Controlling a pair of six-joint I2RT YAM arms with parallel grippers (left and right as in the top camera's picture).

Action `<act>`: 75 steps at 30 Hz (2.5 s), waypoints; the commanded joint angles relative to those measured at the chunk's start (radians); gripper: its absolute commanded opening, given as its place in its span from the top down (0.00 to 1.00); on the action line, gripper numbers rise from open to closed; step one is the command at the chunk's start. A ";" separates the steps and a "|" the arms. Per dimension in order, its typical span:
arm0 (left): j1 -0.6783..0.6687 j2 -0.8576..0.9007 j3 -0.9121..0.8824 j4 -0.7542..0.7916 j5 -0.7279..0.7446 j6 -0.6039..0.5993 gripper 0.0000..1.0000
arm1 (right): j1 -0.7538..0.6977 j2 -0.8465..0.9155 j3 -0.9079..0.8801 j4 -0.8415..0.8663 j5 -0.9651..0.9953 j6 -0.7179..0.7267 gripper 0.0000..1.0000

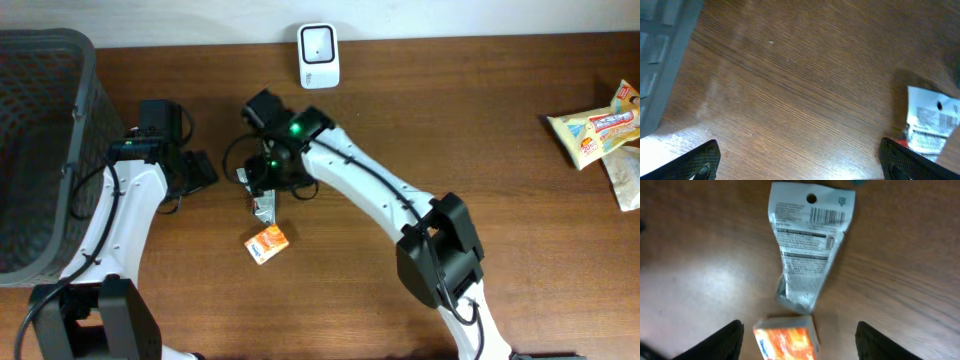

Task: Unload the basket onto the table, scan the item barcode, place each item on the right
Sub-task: 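Move the right gripper left to the silver hex-key packet, then grasp the silver packet's bottom end with the right gripper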

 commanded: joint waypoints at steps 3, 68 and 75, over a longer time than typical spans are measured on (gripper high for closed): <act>0.016 0.009 -0.007 0.002 -0.054 -0.065 0.00 | -0.002 -0.002 -0.074 0.086 0.046 0.100 0.28; 0.190 0.009 -0.007 -0.037 0.007 -0.121 0.01 | 0.140 0.060 -0.253 0.340 0.357 0.118 0.78; 0.190 0.009 -0.007 -0.037 0.007 -0.121 0.01 | 0.070 -0.013 -0.201 0.163 0.306 0.118 0.78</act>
